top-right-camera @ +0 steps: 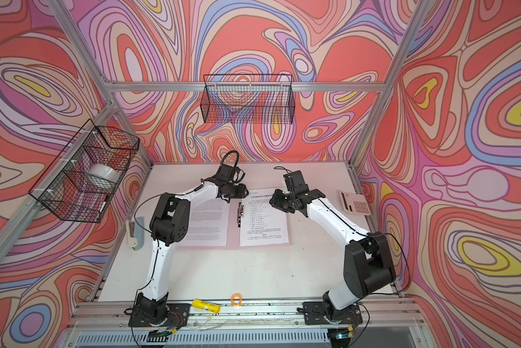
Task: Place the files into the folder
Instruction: 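Open the left gripper and draw it back from the sheet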
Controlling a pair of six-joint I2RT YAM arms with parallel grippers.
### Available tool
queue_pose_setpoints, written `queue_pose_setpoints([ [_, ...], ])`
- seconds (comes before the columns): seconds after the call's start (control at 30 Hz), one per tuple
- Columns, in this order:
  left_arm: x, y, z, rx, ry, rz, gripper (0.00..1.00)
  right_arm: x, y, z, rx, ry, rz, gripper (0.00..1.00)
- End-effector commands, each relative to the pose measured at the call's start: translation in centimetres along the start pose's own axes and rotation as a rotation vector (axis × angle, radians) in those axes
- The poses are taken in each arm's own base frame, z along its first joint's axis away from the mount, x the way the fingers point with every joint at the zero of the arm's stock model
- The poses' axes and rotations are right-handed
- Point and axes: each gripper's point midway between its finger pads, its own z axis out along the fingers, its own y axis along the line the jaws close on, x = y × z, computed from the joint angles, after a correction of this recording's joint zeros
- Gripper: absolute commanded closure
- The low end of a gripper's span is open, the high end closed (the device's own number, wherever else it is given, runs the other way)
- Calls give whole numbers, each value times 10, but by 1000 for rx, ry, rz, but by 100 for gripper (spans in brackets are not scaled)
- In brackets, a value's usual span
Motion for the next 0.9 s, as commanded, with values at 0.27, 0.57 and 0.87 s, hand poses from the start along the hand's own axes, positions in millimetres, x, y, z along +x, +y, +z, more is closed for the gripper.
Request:
queue_pose_setpoints([
  [0.27, -46, 16, -66, -139, -110, 38, 5, -6, 5, 7, -15, -11, -14, 71],
  [0.57, -38, 52, -180, -206, -216, -14, 0, 6, -3, 49, -42, 67, -18, 69],
  [0.87, 22, 163, -225, -271, -218, -291, 0, 28, -12, 79, -87, 155, 11, 69],
])
